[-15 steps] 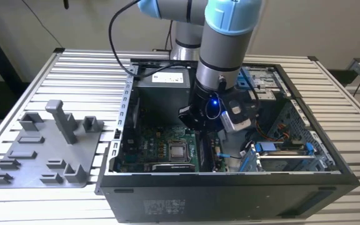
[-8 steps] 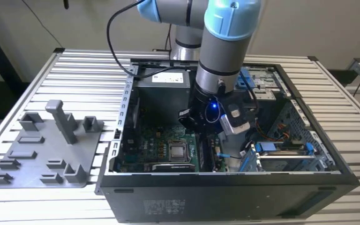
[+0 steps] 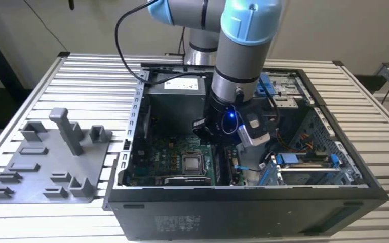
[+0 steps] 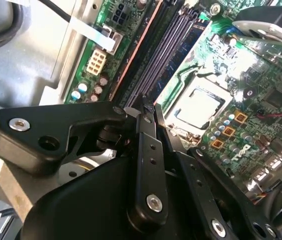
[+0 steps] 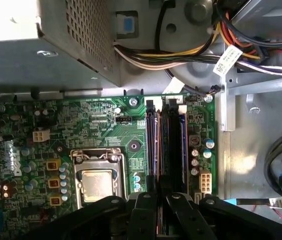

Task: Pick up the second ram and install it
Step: 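Insert the second ram into the second slot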

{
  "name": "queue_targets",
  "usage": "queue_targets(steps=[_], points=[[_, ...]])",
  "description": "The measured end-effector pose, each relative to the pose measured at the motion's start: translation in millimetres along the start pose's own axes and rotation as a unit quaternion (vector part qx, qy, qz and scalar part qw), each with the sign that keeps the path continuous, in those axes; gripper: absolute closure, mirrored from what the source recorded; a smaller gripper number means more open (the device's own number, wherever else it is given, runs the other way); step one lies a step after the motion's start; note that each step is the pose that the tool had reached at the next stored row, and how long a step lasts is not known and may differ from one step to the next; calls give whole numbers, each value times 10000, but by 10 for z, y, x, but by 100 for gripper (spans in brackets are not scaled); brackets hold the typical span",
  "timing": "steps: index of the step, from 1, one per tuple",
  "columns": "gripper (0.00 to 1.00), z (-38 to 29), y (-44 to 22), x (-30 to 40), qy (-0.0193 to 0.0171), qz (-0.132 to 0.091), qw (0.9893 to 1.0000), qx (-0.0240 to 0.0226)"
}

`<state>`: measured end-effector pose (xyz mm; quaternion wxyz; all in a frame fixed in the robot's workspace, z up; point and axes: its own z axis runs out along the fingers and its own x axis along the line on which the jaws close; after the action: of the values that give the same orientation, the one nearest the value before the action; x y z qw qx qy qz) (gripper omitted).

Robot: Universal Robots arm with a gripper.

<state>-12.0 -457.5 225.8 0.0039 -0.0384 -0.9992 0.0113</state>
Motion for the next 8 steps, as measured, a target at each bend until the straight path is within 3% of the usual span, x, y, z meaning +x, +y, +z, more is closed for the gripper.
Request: queue_targets(steps=[8], points=[[86,0,-4,-2,-4,-60,10000,19]])
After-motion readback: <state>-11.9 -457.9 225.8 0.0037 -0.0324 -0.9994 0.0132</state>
